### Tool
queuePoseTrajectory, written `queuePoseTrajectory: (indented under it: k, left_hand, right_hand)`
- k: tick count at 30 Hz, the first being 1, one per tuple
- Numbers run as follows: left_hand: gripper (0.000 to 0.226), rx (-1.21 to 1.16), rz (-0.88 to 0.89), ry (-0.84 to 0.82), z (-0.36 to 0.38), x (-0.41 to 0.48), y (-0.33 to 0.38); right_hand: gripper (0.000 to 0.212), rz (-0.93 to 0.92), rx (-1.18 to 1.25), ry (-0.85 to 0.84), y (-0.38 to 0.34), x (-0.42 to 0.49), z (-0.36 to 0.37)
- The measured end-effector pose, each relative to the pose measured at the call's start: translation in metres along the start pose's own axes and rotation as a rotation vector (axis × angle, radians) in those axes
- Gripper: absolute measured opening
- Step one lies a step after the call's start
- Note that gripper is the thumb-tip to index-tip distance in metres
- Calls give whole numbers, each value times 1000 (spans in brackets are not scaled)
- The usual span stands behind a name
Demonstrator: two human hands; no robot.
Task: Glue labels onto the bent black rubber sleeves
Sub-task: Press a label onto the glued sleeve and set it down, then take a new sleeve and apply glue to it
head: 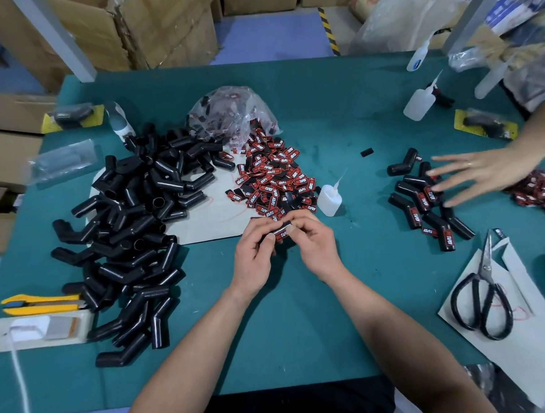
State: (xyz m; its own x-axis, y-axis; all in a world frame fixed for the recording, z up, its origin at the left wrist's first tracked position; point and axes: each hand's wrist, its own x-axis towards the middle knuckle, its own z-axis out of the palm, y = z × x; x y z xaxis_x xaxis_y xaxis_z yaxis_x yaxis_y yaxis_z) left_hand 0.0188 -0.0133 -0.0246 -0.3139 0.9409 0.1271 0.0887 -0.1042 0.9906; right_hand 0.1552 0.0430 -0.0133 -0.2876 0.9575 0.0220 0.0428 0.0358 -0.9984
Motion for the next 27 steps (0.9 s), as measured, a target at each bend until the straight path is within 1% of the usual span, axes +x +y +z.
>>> queuePoseTrajectory:
  k: [3, 5, 6, 7, 9, 11, 12, 14, 15, 17, 20, 23, 25, 27]
  left_hand:
    - [36, 9, -4, 2, 0, -1, -1]
    - [33, -25, -22, 29, 0, 0, -1]
    - [32, -45, -35, 49, -1, 0, 0]
    - [31, -63, -53, 68, -1, 0, 1]
    - [30, -74, -84, 82, -1, -1, 3]
    - [30, -63, -93, 95, -1, -3, 3]
    - [30, -60, -96, 112, -3, -4, 3]
    - [26, 6, -71, 151, -6, -2, 1]
    - [22, 67, -38, 161, -8, -1, -1]
    - [16, 150, -3, 172, -11, 0, -5]
    - [13, 169, -61, 228, -14, 4, -5]
    - [15, 203, -64, 283, -27, 12, -2]
    - [15, 319, -11, 333, -42, 21, -1]
    - [18, 520, 29, 361, -57, 30, -2]
  right_hand:
    - [24, 9, 16, 39, -2, -1, 0]
    - [19, -16, 22, 54, -4, -4, 0]
    - [16, -40, 29, 21, -6, -6, 0]
    - [21, -73, -1, -35, -8, -7, -1]
    - [34, -201, -176, -137, -7, -6, -6]
    - [31, -342, -317, -212, -4, -2, -9]
    - [26, -369, -342, -224, -3, -2, -9]
    - [19, -400, -360, -256, -2, -2, -11]
    - [18, -405, -370, -276, -1, -3, -10]
    - [24, -389, -398, -300, 1, -5, -8]
    - [31, -393, -426, -309, 2, -4, -6]
    - [26, -425, -481, -355, 1, -1, -8]
    - [24, -426, -527, -416, 0, 0, -10]
    - [20, -416, -550, -492, -1, -2, -11]
